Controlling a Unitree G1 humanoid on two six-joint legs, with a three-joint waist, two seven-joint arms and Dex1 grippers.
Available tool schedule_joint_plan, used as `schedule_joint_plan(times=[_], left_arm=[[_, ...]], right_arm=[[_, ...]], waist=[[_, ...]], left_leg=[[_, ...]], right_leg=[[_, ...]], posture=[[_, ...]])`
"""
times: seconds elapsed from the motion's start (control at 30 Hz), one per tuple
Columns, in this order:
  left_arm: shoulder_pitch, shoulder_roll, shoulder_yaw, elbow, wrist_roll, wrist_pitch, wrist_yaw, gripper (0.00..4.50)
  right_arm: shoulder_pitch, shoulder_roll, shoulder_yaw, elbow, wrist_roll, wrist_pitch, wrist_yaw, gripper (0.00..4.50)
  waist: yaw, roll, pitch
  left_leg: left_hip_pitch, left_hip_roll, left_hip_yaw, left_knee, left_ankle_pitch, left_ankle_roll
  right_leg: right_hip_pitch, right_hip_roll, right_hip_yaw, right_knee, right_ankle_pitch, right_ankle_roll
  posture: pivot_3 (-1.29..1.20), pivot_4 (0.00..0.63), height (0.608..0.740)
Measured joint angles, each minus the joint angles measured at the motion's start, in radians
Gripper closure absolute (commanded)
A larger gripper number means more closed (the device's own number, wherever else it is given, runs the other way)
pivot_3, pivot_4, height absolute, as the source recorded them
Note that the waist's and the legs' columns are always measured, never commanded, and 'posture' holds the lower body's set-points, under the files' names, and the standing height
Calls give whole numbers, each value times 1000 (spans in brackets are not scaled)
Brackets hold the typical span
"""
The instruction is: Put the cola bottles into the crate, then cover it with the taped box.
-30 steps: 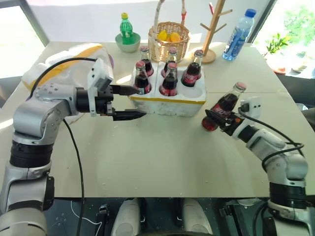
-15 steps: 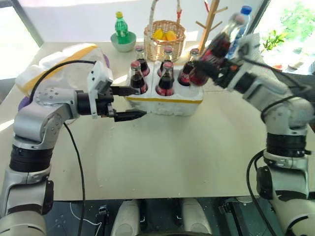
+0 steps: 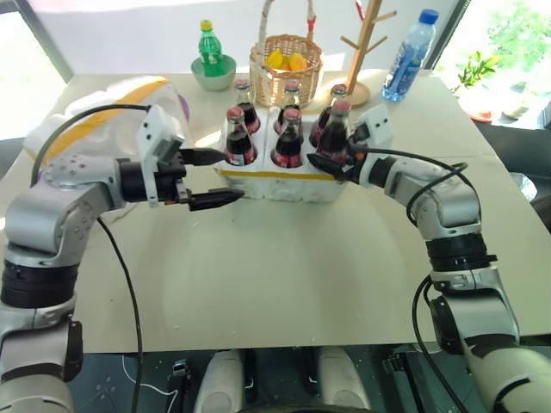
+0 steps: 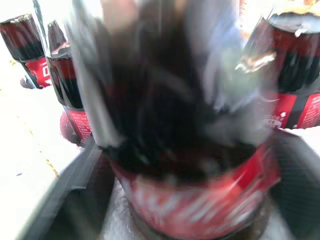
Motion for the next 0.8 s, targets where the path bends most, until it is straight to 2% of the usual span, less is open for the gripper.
schedule_joint_plan(times=[0.07, 0.33, 0.43, 0.53, 0.6, 0.67, 0.73, 0.8], left_arm=[[26, 31, 34, -22, -15, 8, 4, 0], [190, 240, 311, -86, -97, 107, -11, 0], [357, 418, 502, 2, -28, 103, -110, 0], [468, 494, 576, 108, 54, 39, -199, 0], [532, 550, 582, 252, 143, -50, -269, 0], [534, 605, 520, 421, 216, -183, -304, 0], [455, 642, 404, 600, 286, -299, -318, 0], [273, 633, 242, 750, 348, -392, -336, 0]], right_arm=[[1, -15, -3, -15, 0, 19, 7, 62], [3, -288, -134, -209, 141, 198, 205, 62], [-3, -451, -192, -220, 222, 258, 365, 62], [-7, -498, -208, -245, 264, 262, 457, 62], [-7, -503, -209, -285, 316, 267, 527, 62], [-14, -497, -207, -313, 361, 280, 560, 62], [-29, -489, -201, -340, 389, 284, 580, 62], [-39, -477, -187, -355, 399, 282, 587, 62]], waist=[[1, 0, 0], [-1, 0, 0], [-5, 1, 1], [-5, 0, 0], [-6, 1, 0], [-5, 0, 1], [-1, 1, 1], [7, -1, 0]], left_leg=[[0, 0, 0, 0, 0, 0], [0, 1, 0, -2, 0, 0], [1, 1, 3, -5, 0, -1], [5, 0, 5, -12, 0, -1], [6, 1, 6, -14, 0, -1], [6, 2, 5, -14, 0, -2], [5, 2, 5, -15, 0, -2], [3, 2, 6, -14, 0, -2]], right_leg=[[0, 0, 0, 0, 0, 0], [-1, -1, 0, -1, 0, 0], [-4, -1, 0, -1, -1, -2], [-4, -2, 0, -2, -3, -5], [-5, -2, 0, 0, -5, -8], [-6, -1, -1, 1, -6, -10], [-7, -1, -1, 2, -6, -11], [-7, -2, -2, 1, -6, -11]], posture=[[0, 150, 740], [0, 150, 740], [0, 150, 740], [0, 150, 740], [0, 150, 740], [0, 150, 740], [0, 150, 740], [0, 150, 740]])
